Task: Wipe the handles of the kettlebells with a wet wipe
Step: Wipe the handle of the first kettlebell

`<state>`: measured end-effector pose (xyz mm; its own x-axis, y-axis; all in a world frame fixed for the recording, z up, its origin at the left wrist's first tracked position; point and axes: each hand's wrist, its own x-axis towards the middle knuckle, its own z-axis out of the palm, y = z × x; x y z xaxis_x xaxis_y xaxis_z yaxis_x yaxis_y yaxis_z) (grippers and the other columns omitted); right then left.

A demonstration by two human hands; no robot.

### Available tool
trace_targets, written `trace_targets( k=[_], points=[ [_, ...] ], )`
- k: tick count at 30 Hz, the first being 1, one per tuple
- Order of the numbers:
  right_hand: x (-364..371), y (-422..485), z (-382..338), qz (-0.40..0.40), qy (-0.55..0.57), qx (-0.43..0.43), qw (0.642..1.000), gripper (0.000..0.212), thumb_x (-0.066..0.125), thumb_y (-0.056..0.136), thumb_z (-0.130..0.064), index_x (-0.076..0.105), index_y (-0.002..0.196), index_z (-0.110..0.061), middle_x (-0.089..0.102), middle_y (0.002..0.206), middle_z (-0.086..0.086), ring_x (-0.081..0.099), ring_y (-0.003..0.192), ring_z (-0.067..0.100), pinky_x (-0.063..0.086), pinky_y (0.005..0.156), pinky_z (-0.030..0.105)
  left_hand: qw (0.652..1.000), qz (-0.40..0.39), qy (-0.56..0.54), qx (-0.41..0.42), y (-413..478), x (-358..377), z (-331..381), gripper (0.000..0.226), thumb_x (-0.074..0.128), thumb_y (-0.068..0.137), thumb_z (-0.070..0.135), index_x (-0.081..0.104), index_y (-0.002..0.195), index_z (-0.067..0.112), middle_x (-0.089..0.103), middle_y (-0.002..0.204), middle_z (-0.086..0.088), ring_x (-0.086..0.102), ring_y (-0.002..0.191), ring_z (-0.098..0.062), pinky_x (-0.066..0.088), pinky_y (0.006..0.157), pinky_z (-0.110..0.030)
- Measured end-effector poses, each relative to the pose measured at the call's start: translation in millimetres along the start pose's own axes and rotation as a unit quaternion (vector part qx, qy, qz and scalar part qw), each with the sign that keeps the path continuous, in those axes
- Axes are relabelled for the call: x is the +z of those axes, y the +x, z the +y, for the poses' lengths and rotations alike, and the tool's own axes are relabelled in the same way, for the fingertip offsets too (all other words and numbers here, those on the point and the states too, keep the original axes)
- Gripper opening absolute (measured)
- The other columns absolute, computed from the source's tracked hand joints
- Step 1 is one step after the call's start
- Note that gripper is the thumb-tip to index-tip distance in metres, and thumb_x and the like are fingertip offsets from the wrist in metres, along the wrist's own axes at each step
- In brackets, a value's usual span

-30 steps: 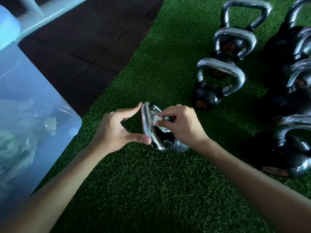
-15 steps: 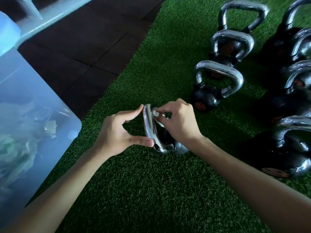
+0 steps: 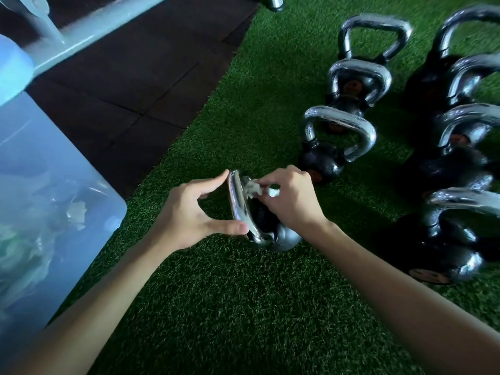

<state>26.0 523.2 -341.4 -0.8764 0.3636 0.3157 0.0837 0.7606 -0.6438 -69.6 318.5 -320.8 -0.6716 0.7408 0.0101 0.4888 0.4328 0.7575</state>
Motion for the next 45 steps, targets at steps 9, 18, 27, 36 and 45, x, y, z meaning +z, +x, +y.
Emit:
trace_targets(
  k=[9, 18, 27, 36, 45],
  points=[
    [-85, -2, 48, 0.053, 0.112, 0.179, 0.976, 0.018, 0.085, 0.078, -0.023, 0.078, 0.092, -0.032, 0.076, 0.082, -0.015, 0.066, 0.072, -0.007, 0.047, 0.067, 0.007, 0.994, -0.01, 0.087, 0.066, 31, 49, 87, 0.114, 0.081, 0.058, 0.07, 0.038, 0.155, 0.029, 0.044, 0.156, 0.012, 0.038, 0.142, 0.0, 0.034, 0.12, -0.031],
    [-109, 3, 57, -0.023, 0.231, 0.136, 0.963, 0.022, 0.072, 0.089, -0.002, 0.068, 0.105, -0.016, 0.072, 0.088, -0.004, 0.06, 0.071, -0.003, 0.047, 0.071, 0.015, 0.981, 0.139, 0.135, 0.019, -3, 67, 102, 0.078, 0.073, 0.062, 0.072, 0.06, 0.135, 0.044, 0.071, 0.119, 0.02, 0.063, 0.101, 0.001, 0.055, 0.078, -0.026],
    [-119, 45, 53, -0.27, 0.199, 0.069, 0.939, 0.025, 0.063, 0.095, -0.001, 0.059, 0.12, 0.0, 0.068, 0.086, -0.011, 0.061, 0.075, -0.001, 0.046, 0.068, 0.013, 0.99, 0.072, 0.079, 0.096, 6, 48, 74, 0.065, 0.078, 0.074, 0.048, 0.065, 0.133, 0.025, 0.074, 0.104, 0.0, 0.066, 0.085, -0.007, 0.057, 0.07, -0.029],
    [-127, -15, 34, -0.192, 0.232, 0.122, 0.946, 0.018, 0.064, 0.096, -0.012, 0.062, 0.112, -0.006, 0.073, 0.084, -0.009, 0.065, 0.081, 0.0, 0.046, 0.072, 0.014, 0.992, -0.047, 0.052, 0.1, 30, -5, 47, 0.038, 0.082, 0.067, 0.057, 0.075, 0.104, 0.049, 0.069, 0.095, 0.032, 0.065, 0.095, 0.013, 0.045, 0.086, -0.007],
    [-128, -53, 18, -0.114, 0.21, 0.175, 0.955, 0.012, 0.075, 0.089, -0.021, 0.072, 0.1, -0.024, 0.077, 0.084, 0.001, 0.068, 0.077, 0.007, 0.049, 0.079, 0.034, 0.983, 0.032, 0.038, 0.174, 36, -2, 53, 0.034, 0.086, 0.079, 0.032, 0.073, 0.111, 0.029, 0.074, 0.101, 0.023, 0.07, 0.091, 0.009, 0.057, 0.084, -0.02]
  ],
)
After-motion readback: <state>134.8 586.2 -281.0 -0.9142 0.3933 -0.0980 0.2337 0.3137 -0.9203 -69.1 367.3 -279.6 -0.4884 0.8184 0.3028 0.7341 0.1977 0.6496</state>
